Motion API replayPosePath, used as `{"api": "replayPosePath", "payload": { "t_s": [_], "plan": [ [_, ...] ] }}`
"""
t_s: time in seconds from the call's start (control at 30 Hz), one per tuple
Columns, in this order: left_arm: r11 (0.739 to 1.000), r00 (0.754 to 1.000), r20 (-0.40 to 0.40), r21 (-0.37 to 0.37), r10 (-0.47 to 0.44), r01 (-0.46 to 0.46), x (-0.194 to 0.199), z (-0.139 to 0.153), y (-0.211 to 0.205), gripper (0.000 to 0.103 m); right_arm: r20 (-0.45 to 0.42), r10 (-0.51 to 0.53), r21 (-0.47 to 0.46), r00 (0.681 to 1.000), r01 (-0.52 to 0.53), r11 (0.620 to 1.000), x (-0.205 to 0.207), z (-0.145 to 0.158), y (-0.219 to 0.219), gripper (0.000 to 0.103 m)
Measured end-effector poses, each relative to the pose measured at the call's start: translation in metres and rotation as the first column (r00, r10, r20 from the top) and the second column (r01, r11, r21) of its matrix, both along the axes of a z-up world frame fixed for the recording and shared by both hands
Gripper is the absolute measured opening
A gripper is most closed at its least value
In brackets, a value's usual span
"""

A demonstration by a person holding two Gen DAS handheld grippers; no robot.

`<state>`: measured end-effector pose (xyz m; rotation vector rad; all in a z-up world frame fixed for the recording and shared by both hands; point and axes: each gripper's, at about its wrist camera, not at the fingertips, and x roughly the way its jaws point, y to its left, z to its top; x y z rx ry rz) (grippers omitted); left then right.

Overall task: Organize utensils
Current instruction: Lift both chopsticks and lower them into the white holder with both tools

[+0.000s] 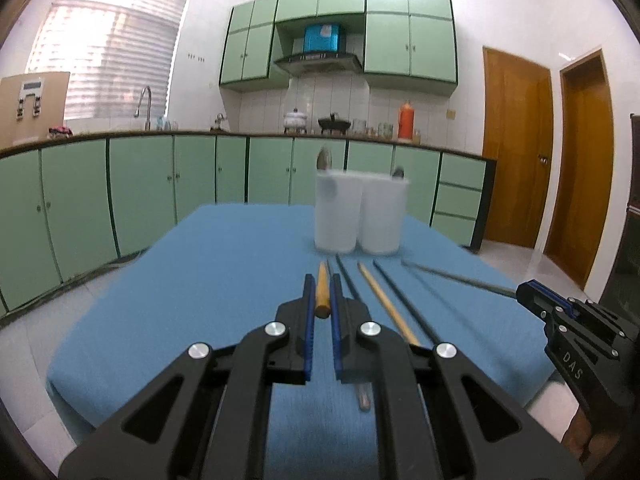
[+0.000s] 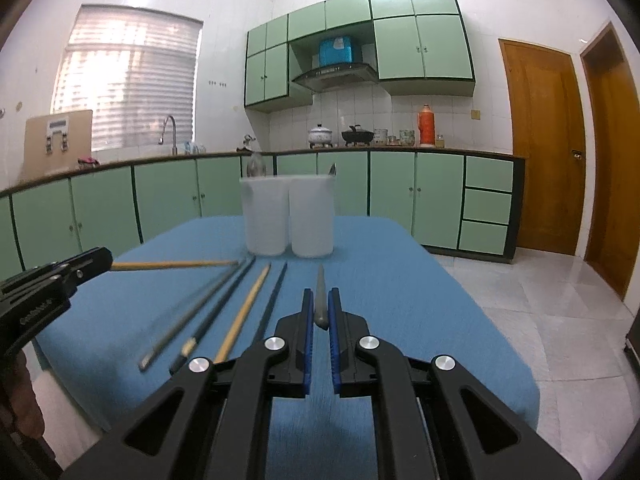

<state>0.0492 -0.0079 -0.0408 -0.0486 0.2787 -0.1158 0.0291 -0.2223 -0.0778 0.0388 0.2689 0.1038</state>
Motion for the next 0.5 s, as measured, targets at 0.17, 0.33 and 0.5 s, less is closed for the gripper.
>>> {"api": "replayPosePath", "payload": {
  "t_s": [0.17,0.33,0.5],
  "plan": [
    [1.000,0.998,0.063,0.004,-0.012,0.012,0.002,0.026,0.000,0.006,0.035,0.022,0.036,0.999,-0.023,0.999,0.006,0.030,-0.011,0.007],
    [0.999,0.994,0.107,0.013,-0.030,0.029,0.011,0.048,-0.002,0.006,0.056,0.045,0.064,0.997,-0.048,0.997,0.018,0.062,-0.020,0.007],
    [0.998,0.993,0.108,0.022,-0.057,0.055,0.028,0.067,-0.004,0.006,0.059,0.077,0.051,0.995,-0.080,0.996,0.038,0.095,-0.022,0.007]
  ]
}}
